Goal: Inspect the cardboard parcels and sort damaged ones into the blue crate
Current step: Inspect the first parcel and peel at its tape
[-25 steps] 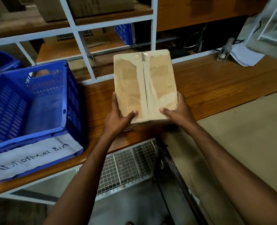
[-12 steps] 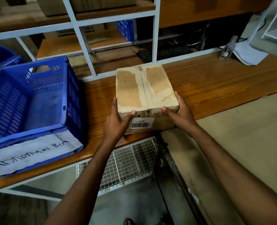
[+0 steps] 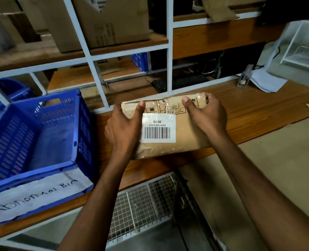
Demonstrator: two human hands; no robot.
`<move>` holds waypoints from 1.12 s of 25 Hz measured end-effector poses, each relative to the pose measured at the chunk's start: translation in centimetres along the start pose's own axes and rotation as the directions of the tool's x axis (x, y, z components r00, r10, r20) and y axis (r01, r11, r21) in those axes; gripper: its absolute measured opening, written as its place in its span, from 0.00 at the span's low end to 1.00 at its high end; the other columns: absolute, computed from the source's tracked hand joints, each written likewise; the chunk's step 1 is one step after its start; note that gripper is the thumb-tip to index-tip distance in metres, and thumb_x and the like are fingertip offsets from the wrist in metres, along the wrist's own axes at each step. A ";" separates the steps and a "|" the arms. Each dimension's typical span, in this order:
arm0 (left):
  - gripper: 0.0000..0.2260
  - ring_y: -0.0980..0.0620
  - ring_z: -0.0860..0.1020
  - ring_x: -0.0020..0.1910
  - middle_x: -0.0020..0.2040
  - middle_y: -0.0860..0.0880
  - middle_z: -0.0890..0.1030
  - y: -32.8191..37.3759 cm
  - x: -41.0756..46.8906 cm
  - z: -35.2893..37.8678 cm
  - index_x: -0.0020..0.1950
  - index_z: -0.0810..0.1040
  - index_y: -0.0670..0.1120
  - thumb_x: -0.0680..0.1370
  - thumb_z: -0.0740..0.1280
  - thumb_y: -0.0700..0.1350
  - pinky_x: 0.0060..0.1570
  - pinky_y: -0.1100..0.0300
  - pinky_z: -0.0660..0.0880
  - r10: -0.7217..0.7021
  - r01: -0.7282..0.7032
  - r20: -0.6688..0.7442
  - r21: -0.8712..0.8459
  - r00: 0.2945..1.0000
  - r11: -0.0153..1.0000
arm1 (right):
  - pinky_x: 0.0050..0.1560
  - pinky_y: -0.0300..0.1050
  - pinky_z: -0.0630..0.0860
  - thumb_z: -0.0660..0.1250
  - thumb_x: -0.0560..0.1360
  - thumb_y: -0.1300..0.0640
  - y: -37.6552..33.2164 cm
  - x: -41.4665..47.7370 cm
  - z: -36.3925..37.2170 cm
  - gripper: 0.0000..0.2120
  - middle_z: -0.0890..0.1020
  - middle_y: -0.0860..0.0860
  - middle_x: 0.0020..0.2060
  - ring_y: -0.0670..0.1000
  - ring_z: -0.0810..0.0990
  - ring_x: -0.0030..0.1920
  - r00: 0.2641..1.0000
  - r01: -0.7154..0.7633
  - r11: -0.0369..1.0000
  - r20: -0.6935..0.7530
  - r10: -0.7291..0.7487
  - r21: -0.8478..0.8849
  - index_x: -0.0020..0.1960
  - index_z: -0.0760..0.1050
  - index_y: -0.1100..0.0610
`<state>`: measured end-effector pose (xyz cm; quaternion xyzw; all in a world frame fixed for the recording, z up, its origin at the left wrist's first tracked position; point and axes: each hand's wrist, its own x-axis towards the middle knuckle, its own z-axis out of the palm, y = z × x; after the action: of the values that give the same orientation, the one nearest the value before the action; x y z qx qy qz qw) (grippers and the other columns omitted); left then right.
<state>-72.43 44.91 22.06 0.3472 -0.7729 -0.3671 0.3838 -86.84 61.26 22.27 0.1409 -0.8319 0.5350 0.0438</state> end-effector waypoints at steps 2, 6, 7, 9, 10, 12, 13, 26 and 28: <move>0.29 0.63 0.80 0.42 0.50 0.60 0.76 0.1 0.1 -0.4 0.71 0.61 0.51 0.78 0.73 0.58 0.45 0.65 0.74 -0.078 0.100 0.131 -0.170 0.988 0.980 | 0.60 0.53 0.79 0.78 0.68 0.37 0.0 0.4 -0.4 0.37 0.82 0.44 0.58 0.51 0.81 0.58 0.981 -0.055 0.998 0.188 0.047 0.038 0.72 0.70 0.46; 0.35 0.69 0.78 0.40 0.48 0.63 0.75 -1.3 -1.0 -0.4 0.76 0.57 0.51 0.78 0.75 0.52 0.51 0.60 0.80 0.038 -0.013 0.197 -0.124 0.980 0.992 | 0.62 0.55 0.78 0.81 0.68 0.48 0.9 -1.0 0.3 0.41 0.81 0.44 0.62 0.50 0.79 0.61 0.986 -0.034 0.999 0.162 0.030 0.026 0.75 0.65 0.46; 0.35 0.68 0.78 0.43 0.49 0.63 0.77 -1.3 -0.8 -0.6 0.78 0.58 0.51 0.78 0.75 0.51 0.55 0.53 0.82 0.047 -0.020 0.168 -0.160 0.985 0.987 | 0.61 0.54 0.78 0.82 0.68 0.48 0.7 -1.1 0.2 0.40 0.81 0.45 0.62 0.50 0.79 0.61 0.994 -0.043 0.997 0.106 0.037 0.058 0.74 0.67 0.47; 0.39 0.63 0.78 0.56 0.63 0.59 0.77 -0.9 -0.2 -1.4 0.82 0.58 0.56 0.76 0.77 0.51 0.60 0.47 0.81 0.074 -0.019 0.211 -0.250 0.975 0.968 | 0.59 0.51 0.78 0.82 0.68 0.48 0.3 -1.1 -0.5 0.38 0.81 0.46 0.62 0.50 0.80 0.61 0.995 -0.085 0.982 0.072 0.073 0.171 0.73 0.69 0.49; 0.41 0.59 0.75 0.64 0.73 0.54 0.72 -0.6 0.2 -1.8 0.82 0.58 0.60 0.75 0.78 0.53 0.63 0.47 0.79 0.092 -0.020 0.265 -0.262 0.960 0.965 | 0.58 0.50 0.78 0.81 0.69 0.50 0.1 -0.8 -0.8 0.36 0.81 0.46 0.62 0.49 0.80 0.60 0.992 -0.098 0.973 0.098 0.079 0.207 0.73 0.70 0.49; 0.42 0.52 0.69 0.70 0.78 0.51 0.64 -0.7 1.3 -1.7 0.80 0.58 0.64 0.73 0.78 0.58 0.64 0.46 0.77 0.086 -0.025 0.317 -0.192 0.944 0.981 | 0.60 0.52 0.79 0.80 0.70 0.52 -0.6 -0.1 -0.9 0.34 0.82 0.46 0.62 0.49 0.80 0.60 0.988 -0.071 0.980 0.147 0.043 0.185 0.73 0.72 0.48; 0.42 0.50 0.71 0.69 0.75 0.51 0.67 -0.9 1.4 -1.7 0.80 0.57 0.65 0.73 0.78 0.58 0.64 0.44 0.78 0.065 -0.010 0.302 -0.179 0.951 0.984 | 0.61 0.54 0.79 0.80 0.71 0.53 -0.8 0.0 -0.6 0.33 0.82 0.47 0.62 0.49 0.80 0.61 0.991 -0.041 0.986 0.135 0.018 0.164 0.73 0.73 0.49; 0.44 0.60 0.67 0.70 0.81 0.52 0.61 -2.1 1.6 -2.5 0.83 0.57 0.61 0.73 0.78 0.51 0.62 0.65 0.71 0.129 -0.021 0.412 -0.259 0.902 0.966 | 0.52 0.37 0.73 0.82 0.67 0.60 0.9 0.0 -1.1 0.50 0.75 0.39 0.61 0.39 0.73 0.59 0.936 0.010 0.977 0.341 -0.084 0.214 0.80 0.59 0.45; 0.41 0.60 0.68 0.69 0.80 0.52 0.64 -2.4 1.4 -2.4 0.81 0.61 0.60 0.73 0.78 0.53 0.65 0.61 0.74 0.146 -0.037 0.397 -0.271 0.906 0.962 | 0.53 0.36 0.72 0.81 0.69 0.60 0.9 0.5 -1.1 0.49 0.75 0.42 0.65 0.42 0.73 0.62 0.926 -0.006 0.968 0.366 -0.089 0.250 0.82 0.58 0.45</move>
<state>-70.48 41.89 21.61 0.1719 -0.7978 -0.5108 0.2703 -87.64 62.55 22.09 0.2622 -0.7488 0.5964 -0.1221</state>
